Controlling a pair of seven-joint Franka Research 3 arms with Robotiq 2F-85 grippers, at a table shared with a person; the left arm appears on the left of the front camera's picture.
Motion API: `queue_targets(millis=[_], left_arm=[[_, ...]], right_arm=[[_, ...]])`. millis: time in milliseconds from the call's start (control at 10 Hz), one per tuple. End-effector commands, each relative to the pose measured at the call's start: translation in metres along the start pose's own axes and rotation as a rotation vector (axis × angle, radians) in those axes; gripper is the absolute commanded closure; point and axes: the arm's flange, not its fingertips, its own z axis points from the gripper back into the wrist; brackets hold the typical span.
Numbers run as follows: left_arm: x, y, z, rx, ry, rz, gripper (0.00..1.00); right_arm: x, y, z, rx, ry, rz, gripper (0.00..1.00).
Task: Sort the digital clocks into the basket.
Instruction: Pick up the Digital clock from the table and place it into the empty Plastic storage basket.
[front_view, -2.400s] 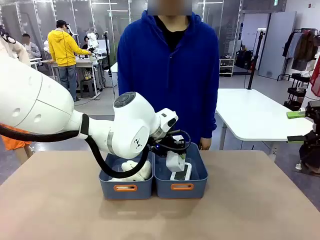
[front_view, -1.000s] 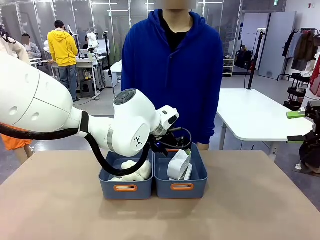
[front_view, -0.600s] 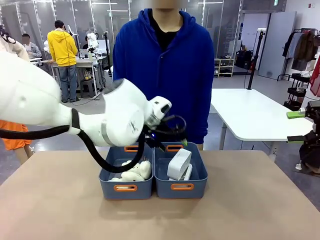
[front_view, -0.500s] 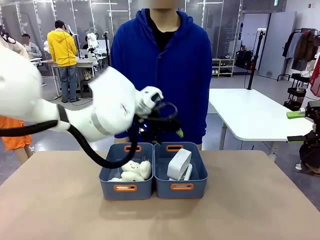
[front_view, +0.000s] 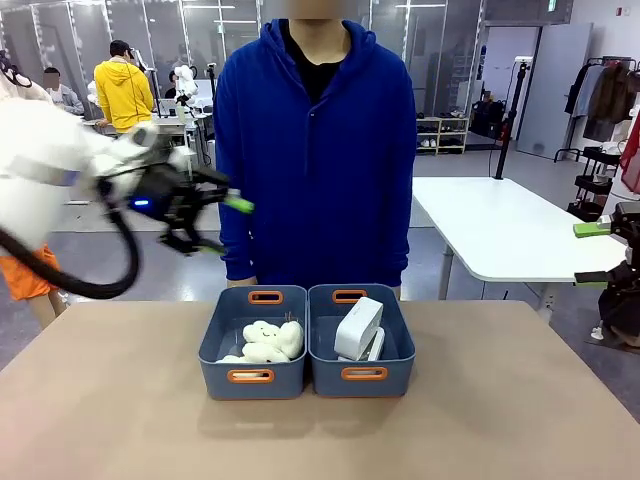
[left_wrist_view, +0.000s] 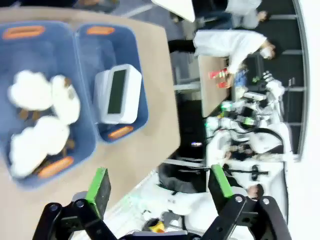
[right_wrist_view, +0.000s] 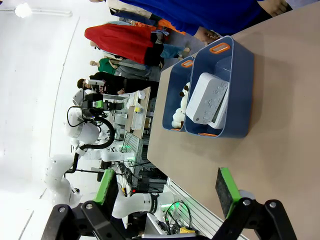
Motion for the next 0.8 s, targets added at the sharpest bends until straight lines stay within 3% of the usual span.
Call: queue_targets(millis=[0, 300, 500, 600, 700], left_arm=[[-0.031, 0.05, 0.057, -0.134, -0.045, 0.106, 0.0], [-0.089, 0.118, 0.136, -0.307, -0.295, 0.225, 0.0], [-0.116, 0.147, 0.148, -0.322, -0.438, 0.247, 0.0], [-0.086, 0.134, 0.149, -0.281, -0.278, 0.273, 0.0], [-0.086, 0.134, 0.149, -0.281, -0.278, 0.273, 0.0]], right_arm=[[0.001, 0.001, 0.0, 0.014, -0.001, 0.011, 0.0], [0.001, 0.001, 0.0, 0.014, -0.001, 0.011, 0.0], [0.001, 0.001, 0.0, 0.014, -0.001, 0.011, 0.0], [0.001, 0.001, 0.0, 0.014, -0.001, 0.011, 0.0], [0.001, 0.001, 0.0, 0.014, -0.001, 0.011, 0.0]])
